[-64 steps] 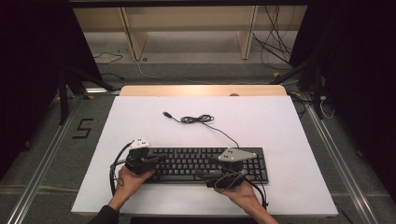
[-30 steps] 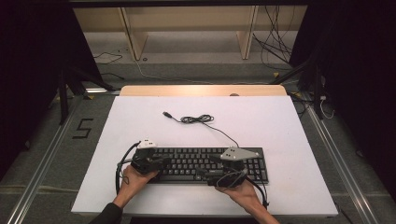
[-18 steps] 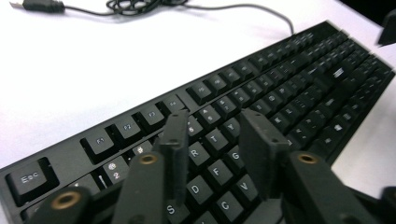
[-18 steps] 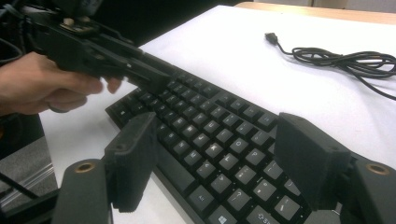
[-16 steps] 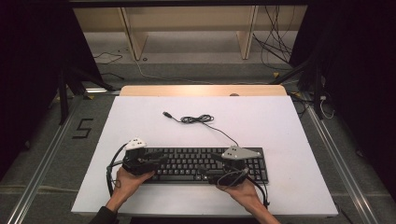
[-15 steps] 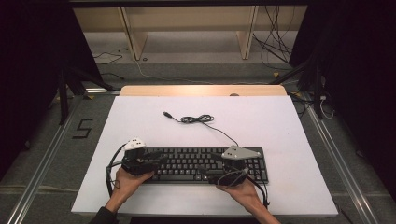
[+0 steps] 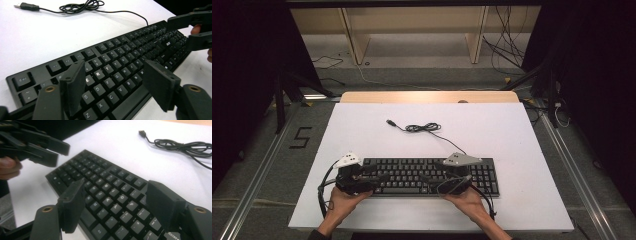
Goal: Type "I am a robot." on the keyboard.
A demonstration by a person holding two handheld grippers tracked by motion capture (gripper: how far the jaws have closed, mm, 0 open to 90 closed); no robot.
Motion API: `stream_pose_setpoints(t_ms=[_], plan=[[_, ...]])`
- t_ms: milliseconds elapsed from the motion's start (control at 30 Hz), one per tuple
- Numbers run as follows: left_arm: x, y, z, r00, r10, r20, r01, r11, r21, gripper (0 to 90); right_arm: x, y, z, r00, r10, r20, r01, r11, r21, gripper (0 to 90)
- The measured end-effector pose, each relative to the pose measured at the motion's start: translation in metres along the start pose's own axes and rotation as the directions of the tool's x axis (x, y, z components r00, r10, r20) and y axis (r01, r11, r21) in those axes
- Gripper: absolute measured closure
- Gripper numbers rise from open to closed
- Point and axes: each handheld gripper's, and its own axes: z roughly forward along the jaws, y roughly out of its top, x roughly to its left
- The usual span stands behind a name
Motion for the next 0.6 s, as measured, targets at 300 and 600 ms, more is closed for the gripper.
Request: stream_pose_setpoints(t_ms=[300, 600], plan=[[0.0, -0.004, -0.008, 1.0, -0.003, 0.0, 0.003, 0.9996, -0.028, 31.0, -0.003, 0.001, 0.012, 0.9998, -0.007, 0.018, 0.007, 1.0, 0.026, 36.1], [-0.003, -0.009, -0.009, 1.0, 0.006, -0.002, -0.006, 0.9996, -0.028, 30.0, -0.005, 0.006, 0.026, 0.9994, -0.021, 0.026, 0.019, 0.997, 0.071, 63.1]])
